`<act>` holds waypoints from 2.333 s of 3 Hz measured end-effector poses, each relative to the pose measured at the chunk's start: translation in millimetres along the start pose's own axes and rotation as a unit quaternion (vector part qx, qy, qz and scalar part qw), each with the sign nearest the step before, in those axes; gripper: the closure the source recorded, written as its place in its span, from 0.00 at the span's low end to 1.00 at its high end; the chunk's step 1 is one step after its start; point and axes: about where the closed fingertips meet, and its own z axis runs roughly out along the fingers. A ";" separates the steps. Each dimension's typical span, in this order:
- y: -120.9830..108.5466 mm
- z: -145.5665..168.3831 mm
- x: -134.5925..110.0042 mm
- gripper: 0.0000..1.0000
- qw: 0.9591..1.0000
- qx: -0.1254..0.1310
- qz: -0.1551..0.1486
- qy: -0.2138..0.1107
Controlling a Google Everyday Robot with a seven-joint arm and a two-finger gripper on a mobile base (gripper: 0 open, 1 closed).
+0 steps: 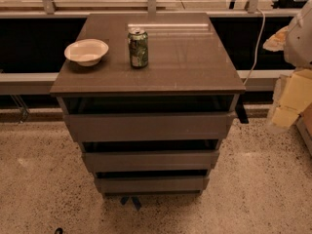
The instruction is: Open bottom drawer
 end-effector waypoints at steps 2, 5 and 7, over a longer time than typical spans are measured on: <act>4.8 18.9 -4.2 0.00 1.000 -0.016 -0.014 -0.005; 110.7 142.9 -32.8 0.00 0.980 -0.057 -0.069 -0.177; 120.5 216.1 -52.6 0.00 0.965 -0.145 -0.093 -0.197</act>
Offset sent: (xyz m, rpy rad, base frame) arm 0.0054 0.0160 -0.0472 0.0180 0.0781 0.0841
